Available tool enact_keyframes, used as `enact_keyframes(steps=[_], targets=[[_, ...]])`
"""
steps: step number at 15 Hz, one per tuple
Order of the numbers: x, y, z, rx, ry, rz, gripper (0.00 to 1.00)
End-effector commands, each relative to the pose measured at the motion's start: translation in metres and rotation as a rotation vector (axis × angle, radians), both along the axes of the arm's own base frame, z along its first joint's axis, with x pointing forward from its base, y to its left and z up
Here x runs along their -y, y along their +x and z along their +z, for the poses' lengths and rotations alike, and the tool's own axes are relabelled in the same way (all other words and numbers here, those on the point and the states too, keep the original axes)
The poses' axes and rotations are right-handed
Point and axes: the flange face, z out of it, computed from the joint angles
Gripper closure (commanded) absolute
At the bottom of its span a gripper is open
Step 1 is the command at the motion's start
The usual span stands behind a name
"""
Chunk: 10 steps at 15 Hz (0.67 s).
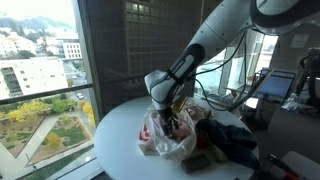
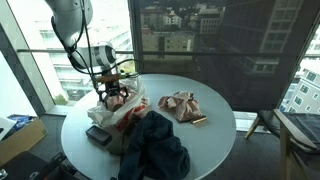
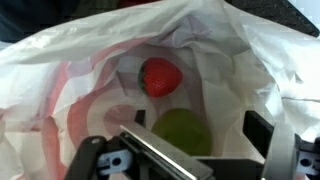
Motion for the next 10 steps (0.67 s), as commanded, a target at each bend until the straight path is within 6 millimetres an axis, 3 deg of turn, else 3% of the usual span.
enact_keyframes(steps=[1, 10], targets=[[0.0, 0.011, 0.001, 0.009, 0.06, 0.086, 0.0], [0.003, 0.012, -0.015, -0.04, 0.241, 0.187, 0.0]])
